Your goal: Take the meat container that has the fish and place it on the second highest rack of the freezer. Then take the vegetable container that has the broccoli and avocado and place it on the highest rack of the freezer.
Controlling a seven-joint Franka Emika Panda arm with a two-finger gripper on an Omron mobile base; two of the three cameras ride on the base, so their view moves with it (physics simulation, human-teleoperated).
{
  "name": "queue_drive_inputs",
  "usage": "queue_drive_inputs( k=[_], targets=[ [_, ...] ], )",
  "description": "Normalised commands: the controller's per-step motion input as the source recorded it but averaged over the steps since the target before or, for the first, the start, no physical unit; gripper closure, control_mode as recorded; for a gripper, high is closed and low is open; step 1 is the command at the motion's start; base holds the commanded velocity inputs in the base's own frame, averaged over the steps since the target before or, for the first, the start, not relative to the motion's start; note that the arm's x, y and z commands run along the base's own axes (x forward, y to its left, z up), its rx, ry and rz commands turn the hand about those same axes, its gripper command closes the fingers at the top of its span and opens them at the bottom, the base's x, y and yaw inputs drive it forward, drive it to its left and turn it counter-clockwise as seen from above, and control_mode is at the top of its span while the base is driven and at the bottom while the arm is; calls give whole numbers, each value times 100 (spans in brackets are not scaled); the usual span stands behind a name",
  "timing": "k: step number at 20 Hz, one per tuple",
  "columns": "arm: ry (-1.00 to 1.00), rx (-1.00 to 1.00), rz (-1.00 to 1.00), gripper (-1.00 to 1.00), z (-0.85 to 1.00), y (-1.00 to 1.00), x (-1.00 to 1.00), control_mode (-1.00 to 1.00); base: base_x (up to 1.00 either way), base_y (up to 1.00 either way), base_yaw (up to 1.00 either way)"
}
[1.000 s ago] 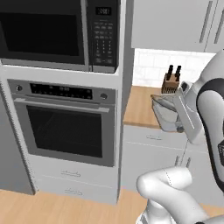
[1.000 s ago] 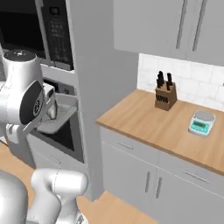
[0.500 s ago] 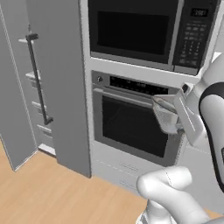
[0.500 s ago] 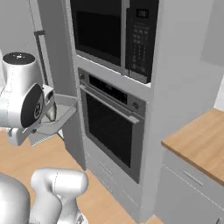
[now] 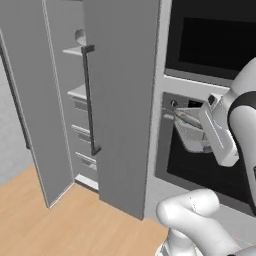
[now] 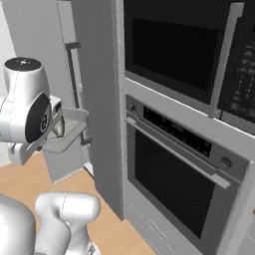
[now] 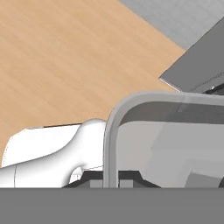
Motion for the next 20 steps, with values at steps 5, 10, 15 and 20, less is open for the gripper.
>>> queue_drive_inputs(
  k=[5,10,15,20],
  targets=[
    [0,0,0,100,0,0,0,100,100,100,14],
    [0,0,0,100,0,0,0,100,96,83,4],
    [0,0,0,100,0,0,0,100,93,41,-5],
    [0,0,0,100,0,0,0,100,59,15,-12]
  ],
)
